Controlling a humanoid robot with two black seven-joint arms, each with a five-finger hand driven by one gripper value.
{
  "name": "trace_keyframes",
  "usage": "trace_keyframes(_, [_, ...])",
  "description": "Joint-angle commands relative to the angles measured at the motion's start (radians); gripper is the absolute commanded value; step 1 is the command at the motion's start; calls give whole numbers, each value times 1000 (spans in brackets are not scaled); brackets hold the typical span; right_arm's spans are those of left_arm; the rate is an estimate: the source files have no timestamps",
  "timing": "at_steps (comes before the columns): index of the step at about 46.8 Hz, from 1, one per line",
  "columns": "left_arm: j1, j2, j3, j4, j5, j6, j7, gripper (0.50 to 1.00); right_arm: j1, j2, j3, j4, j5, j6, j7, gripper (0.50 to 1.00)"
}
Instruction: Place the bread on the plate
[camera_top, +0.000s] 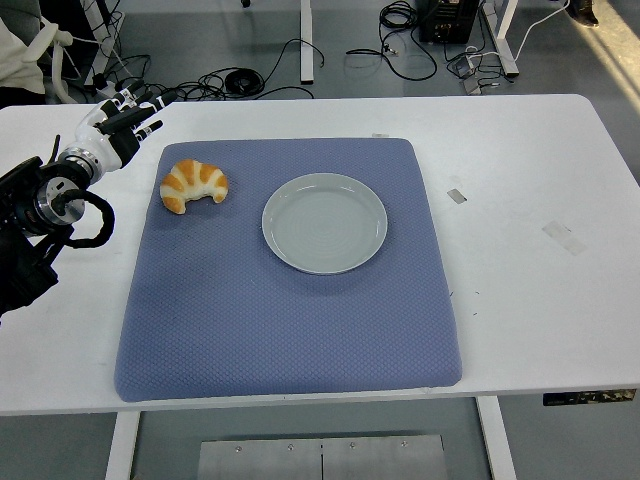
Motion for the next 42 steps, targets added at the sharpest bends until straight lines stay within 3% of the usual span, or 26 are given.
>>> trace_keyframes(1, [-2,12,25,0,0,-1,-3,983,-1,0,0,0,0,0,0,1000])
trace_keyframes(17, [-14,16,56,-12,6,-12,-2,983,-1,0,0,0,0,0,0,1000])
trace_keyframes(33, [-19,29,188,-116,163,-6,14,983,-1,0,0,0,0,0,0,1000])
trace_keyframes(42, [-71,73,296,-129,271,-7,98,983,-1,0,0,0,0,0,0,1000])
